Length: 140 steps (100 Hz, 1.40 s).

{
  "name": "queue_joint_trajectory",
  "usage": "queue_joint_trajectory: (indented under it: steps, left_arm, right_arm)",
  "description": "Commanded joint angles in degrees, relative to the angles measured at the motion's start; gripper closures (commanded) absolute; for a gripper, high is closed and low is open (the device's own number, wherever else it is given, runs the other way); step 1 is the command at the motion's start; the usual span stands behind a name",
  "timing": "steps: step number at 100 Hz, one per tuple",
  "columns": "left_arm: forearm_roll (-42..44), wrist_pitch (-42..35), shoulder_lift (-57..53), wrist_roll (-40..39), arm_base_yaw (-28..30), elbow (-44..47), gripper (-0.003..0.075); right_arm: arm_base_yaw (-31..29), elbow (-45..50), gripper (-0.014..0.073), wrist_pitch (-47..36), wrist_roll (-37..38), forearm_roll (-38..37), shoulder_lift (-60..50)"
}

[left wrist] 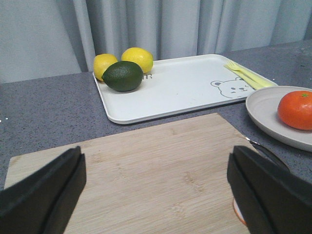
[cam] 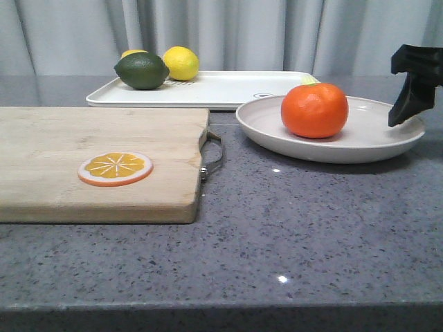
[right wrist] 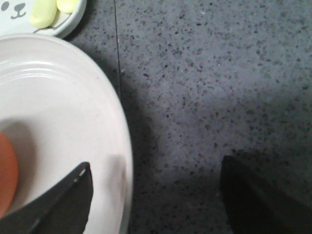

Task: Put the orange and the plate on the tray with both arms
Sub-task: 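Move the right gripper to the plate rim farthest from the cutting board and grasp it, then lift the plate with the orange and carry it onto the white tray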

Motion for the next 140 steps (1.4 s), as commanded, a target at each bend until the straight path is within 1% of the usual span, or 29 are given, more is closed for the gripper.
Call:
queue_joint_trajectory:
  steps: [1, 10, 27, 34, 56, 66, 88, 116, 126, 140]
  left_arm:
    - [-0.8, -3.4, 0.3, -0.4, 0.1, -1.7, 0.0156]
    - [-0.8, -3.4, 0.3, -0.4, 0.1, -1.7, 0.0156]
    - [-0.8, -3.4, 0.3, -0.4, 0.1, -1.7, 0.0156]
    - [-0.8, -3.4, 0.3, -0.4, 0.1, -1.7, 0.0156]
    - [-0.8, -3.4, 0.3, -0.4, 0.1, -1.7, 0.0156]
    - [-0.8, -3.4, 0.3, -0.4, 0.1, -1.7, 0.0156]
    - [-0.8, -3.4, 0.3, -0.4, 0.1, -1.7, 0.0156]
    - [-0.8, -3.4, 0.3, -0.4, 0.1, -1.7, 0.0156]
    - [-0.8, -3.4, 0.3, -0.4, 0.1, -1.7, 0.0156]
    - [-0.8, -3.4, 0.3, -0.4, 0.1, -1.7, 0.0156]
  right_arm:
    - [0.1, -1.6, 0.0058, -2.2, -0.5, 0.5, -0.9]
    - [0.1, -1.6, 0.0114, -1.4, -0.5, 0.5, -0.9]
    - [0.1, -1.6, 0.0285, -0.7, -0.5, 0.5, -0.9]
    - [0.1, -1.6, 0.0338, -0.7, -0.5, 0.6, -0.9]
    - [0.1, -1.6, 0.0419, -0.8, -0.5, 2.3, -0.9]
    - [0.1, -1.6, 0.0468, -1.2, -0.5, 4.3, -0.9]
    - [0.1, -1.6, 0.0666, -3.1, -0.5, 8.2, -0.9]
    - [0.1, -2.6, 0.0662, -1.9, -0.5, 11.5, -2.1]
    - [0.1, -5.7, 0.0662, 1.7, -0.5, 11.5, -3.1]
    - [0.1, -12.3, 0.0662, 7.3, -0.5, 11.5, -3.2]
